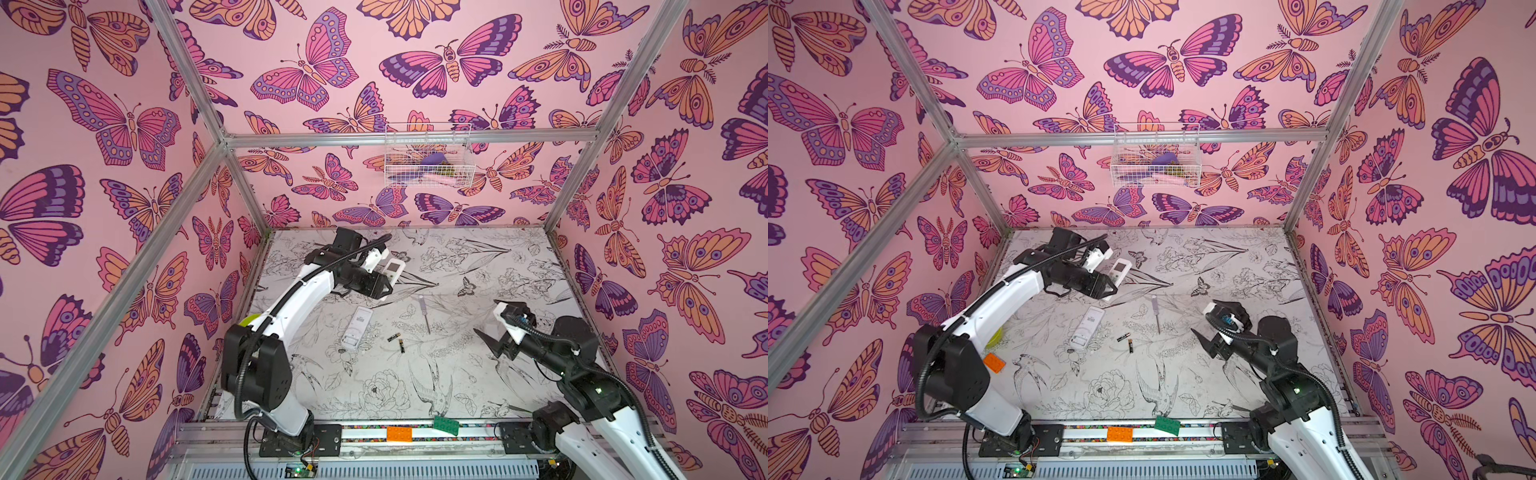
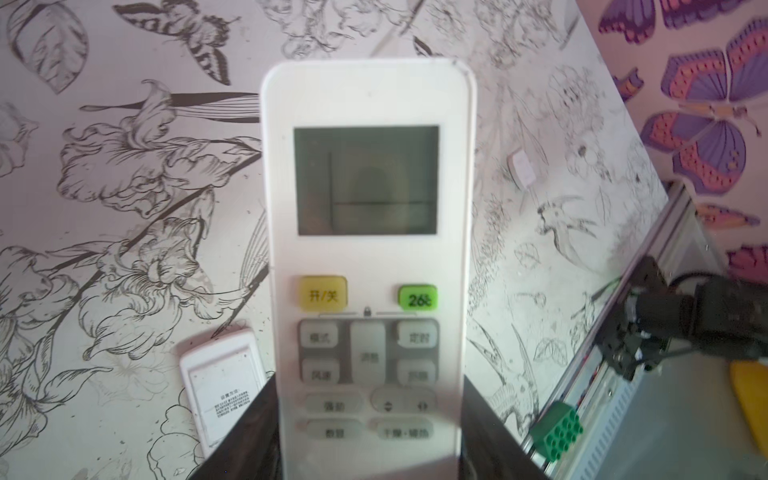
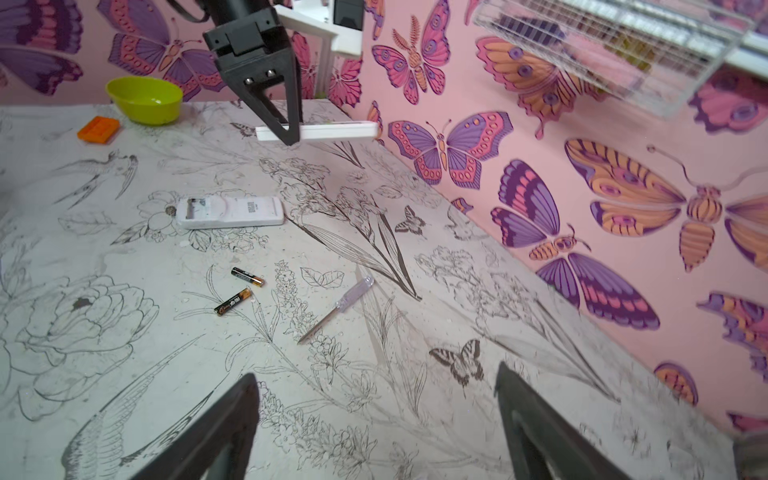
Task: Unload the batteries from the remote control
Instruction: 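Lift the button remote with the left gripper while the right gripper approaches it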
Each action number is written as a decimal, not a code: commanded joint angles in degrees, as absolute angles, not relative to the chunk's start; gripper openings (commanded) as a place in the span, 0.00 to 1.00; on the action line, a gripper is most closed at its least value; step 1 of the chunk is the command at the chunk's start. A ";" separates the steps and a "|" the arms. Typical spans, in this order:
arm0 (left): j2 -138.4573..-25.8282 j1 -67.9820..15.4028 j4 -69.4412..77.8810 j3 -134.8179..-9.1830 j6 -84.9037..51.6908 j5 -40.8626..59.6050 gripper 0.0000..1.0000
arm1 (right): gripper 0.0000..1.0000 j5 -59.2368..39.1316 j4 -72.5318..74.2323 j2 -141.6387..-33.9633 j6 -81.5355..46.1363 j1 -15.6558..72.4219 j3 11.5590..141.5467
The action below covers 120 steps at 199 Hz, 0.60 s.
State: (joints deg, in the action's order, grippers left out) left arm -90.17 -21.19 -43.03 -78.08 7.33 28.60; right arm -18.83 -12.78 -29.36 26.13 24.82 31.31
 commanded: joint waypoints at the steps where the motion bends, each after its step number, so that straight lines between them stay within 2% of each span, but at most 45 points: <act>1: -84.40 -22.41 -40.54 -72.58 16.98 32.57 0.01 | 0.89 -12.81 -8.13 -33.35 40.04 31.87 33.75; 32: -80.77 -22.32 -40.61 -68.01 19.78 33.82 0.01 | 0.90 -6.66 -6.90 -42.40 50.01 41.08 36.06; 57: -78.95 -21.53 -40.85 -64.70 22.11 41.75 0.00 | 0.90 -12.02 -4.81 -48.66 43.51 41.13 39.33; 77: -77.86 -20.66 -40.79 -62.75 23.65 47.28 0.00 | 0.89 -17.24 -7.60 -52.60 44.58 41.15 42.26; 91: -77.46 -20.59 -40.87 -62.00 24.61 48.04 0.00 | 0.88 -17.98 -7.07 -54.55 48.03 41.83 43.04; 120: -77.78 -20.48 -41.57 -62.02 24.94 45.78 0.00 | 0.86 -10.44 -4.97 -57.65 63.54 48.24 43.77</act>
State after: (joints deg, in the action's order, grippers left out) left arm -78.96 -20.91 -41.80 -62.67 22.31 42.92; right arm -13.41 -6.74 -55.70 49.71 43.92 42.09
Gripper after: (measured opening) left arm 0.559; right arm 0.866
